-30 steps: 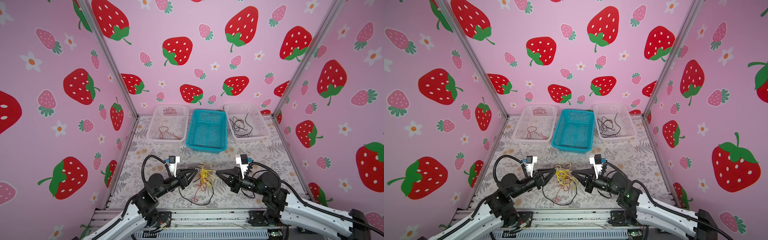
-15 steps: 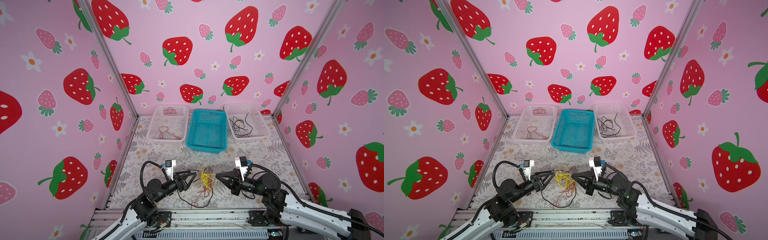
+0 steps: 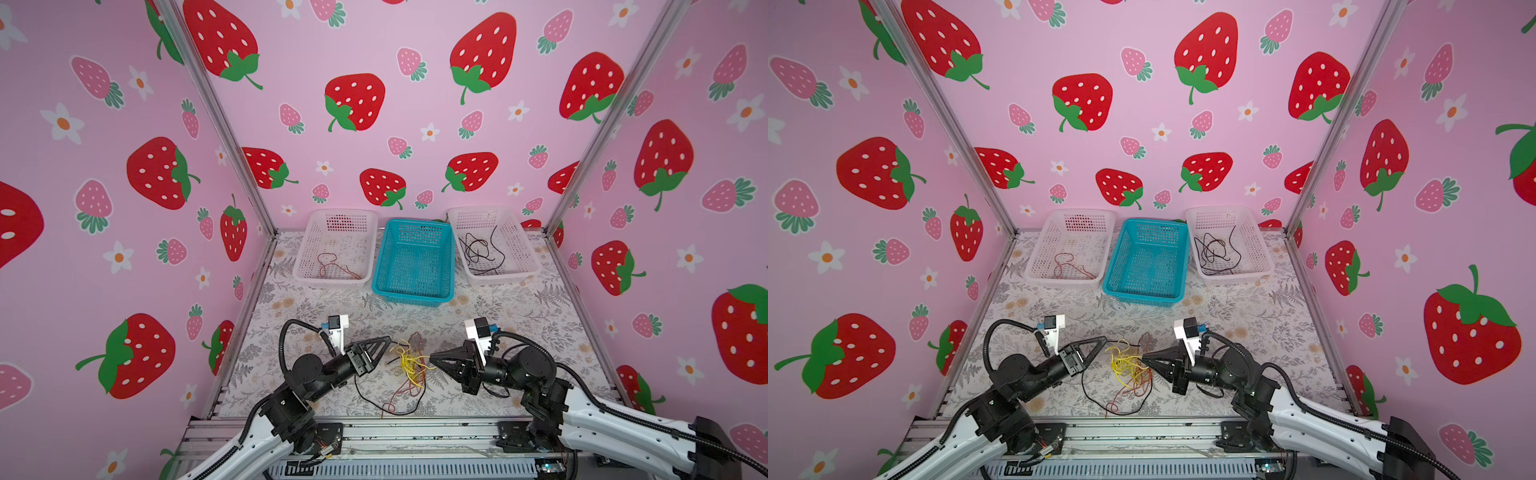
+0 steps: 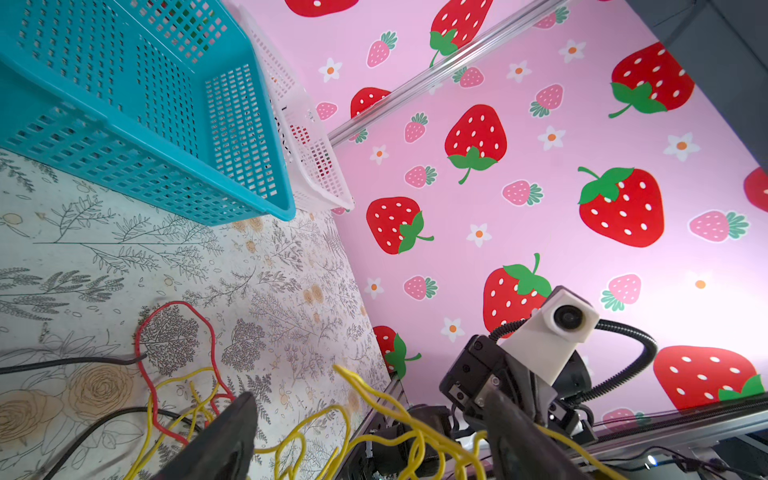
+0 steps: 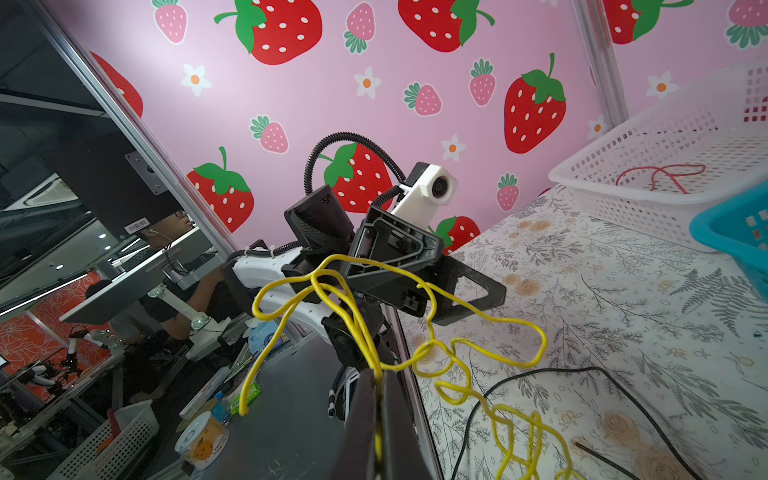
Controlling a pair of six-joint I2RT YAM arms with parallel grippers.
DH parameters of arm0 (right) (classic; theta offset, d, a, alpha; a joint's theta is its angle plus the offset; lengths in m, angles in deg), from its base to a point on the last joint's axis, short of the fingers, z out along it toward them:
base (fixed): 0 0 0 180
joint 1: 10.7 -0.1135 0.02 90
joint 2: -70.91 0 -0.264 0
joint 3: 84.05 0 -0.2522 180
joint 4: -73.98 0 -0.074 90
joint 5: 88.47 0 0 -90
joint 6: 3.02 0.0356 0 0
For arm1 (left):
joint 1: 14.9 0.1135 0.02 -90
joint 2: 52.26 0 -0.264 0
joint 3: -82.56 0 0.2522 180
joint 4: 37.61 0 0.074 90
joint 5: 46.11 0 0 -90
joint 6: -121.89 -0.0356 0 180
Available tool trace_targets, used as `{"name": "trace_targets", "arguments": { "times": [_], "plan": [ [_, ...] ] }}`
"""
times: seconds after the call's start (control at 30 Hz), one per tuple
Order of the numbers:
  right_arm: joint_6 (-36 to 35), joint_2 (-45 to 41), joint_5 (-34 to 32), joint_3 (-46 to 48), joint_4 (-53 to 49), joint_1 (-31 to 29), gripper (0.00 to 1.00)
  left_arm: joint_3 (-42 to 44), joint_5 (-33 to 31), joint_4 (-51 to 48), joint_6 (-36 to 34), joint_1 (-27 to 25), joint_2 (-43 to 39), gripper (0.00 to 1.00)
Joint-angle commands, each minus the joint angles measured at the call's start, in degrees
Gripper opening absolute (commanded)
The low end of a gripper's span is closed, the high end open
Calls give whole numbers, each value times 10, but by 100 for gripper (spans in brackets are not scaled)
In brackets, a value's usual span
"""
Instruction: Untangle the cables
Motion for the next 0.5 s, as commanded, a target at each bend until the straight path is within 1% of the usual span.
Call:
{"name": "trace_targets", "arguments": {
  "times": [0.0, 0.07, 0.13, 0.2, 0.27, 0.37, 0.47],
  "plan": [
    [-6, 3, 10, 2, 18, 7, 0, -27, -38, 0, 52, 0, -8, 86],
    [-6, 8, 13, 1, 19, 7, 0, -31, -41, 12, 60, 0, 3, 84],
    [-5, 11, 14, 1, 22, 8, 0, -42, -30, 16, 60, 0, 25, 82],
    [-5, 11, 11, -1, 20, 8, 0, -55, -1, 10, 61, -1, 52, 80],
    [-6, 12, 10, -4, 15, 8, 0, -66, 10, 2, 66, -1, 77, 78],
    [-8, 17, 8, -5, 9, 8, 0, -76, 27, 17, 69, -2, 103, 76],
    [-5, 15, 2, -3, 9, 8, 0, -89, 50, 14, 63, -2, 120, 70]
  ]
}}
